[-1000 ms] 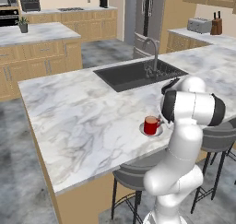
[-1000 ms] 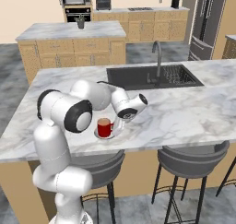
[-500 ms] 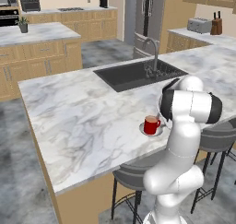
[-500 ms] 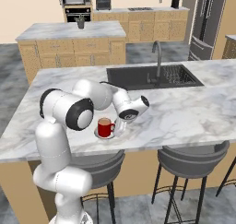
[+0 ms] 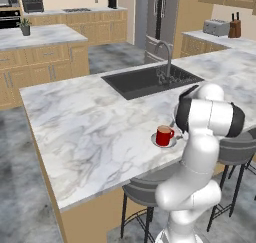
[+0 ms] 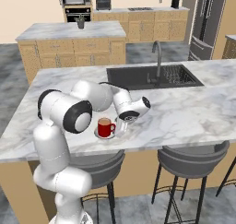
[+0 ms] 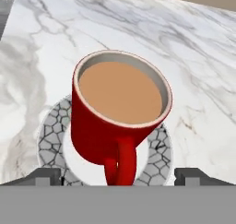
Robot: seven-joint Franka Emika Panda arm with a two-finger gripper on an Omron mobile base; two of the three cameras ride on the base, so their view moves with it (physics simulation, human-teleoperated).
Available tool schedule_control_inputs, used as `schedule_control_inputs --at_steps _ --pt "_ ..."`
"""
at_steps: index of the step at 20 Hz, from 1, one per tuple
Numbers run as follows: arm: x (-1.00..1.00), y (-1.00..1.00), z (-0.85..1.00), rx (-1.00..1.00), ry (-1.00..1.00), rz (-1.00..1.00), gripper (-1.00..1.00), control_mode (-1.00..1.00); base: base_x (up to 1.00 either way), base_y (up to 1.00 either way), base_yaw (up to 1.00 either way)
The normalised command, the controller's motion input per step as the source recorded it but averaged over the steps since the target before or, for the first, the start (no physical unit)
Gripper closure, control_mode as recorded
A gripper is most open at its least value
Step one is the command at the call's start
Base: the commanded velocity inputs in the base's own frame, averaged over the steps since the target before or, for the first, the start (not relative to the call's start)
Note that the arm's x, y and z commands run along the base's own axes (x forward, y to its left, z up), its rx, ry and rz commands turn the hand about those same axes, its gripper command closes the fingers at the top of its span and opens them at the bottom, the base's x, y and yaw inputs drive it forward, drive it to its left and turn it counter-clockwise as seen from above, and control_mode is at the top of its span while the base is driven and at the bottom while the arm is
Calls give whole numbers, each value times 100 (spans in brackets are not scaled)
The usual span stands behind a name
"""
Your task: Pick the cup of tea, navigate to the dining table, and place it on the saucer.
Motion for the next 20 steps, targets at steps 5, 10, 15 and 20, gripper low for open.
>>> schedule_control_inputs --at_steps 5,10,15,20 --pt "-38 0 40 0 -10 0 -100 -100 0 0 0" --pt "-35 0 73 0 -9 0 -100 -100 0 0 0" --pt "-51 0 79 -1 -16 0 -100 -100 0 0 0" --pt "-59 0 74 -1 -14 0 -100 -100 0 0 0"
